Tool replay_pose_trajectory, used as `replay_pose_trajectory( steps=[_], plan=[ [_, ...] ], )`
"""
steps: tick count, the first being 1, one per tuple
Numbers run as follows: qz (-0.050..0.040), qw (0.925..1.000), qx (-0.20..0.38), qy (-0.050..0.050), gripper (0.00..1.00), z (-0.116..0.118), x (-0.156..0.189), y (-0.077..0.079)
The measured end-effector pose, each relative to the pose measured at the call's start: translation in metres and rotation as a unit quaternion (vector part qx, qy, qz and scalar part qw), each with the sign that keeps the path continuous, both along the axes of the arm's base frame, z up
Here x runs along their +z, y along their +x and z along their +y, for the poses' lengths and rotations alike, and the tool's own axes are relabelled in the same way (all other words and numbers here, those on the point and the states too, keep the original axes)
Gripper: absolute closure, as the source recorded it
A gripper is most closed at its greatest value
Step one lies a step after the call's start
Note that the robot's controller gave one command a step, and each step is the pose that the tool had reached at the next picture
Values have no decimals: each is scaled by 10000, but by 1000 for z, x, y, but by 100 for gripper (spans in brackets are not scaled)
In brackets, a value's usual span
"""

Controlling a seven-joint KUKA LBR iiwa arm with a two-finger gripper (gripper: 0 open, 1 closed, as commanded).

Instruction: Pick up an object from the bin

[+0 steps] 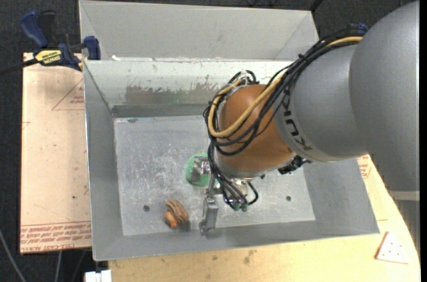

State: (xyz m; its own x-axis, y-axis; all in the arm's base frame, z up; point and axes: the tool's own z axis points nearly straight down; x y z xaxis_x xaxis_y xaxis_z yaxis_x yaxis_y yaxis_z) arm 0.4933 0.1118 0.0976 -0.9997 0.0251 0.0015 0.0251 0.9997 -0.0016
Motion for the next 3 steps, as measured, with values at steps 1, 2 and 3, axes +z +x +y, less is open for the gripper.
replay_pose_trajectory(
  steps=[1,2,3],
  plan=[
    [-20,9973,734,13,0,24,-14,-3],
    [-52,9947,1023,17,0,36,-23,-5],
    [-14,9964,849,18,100,50,-28,-2]
  ],
)
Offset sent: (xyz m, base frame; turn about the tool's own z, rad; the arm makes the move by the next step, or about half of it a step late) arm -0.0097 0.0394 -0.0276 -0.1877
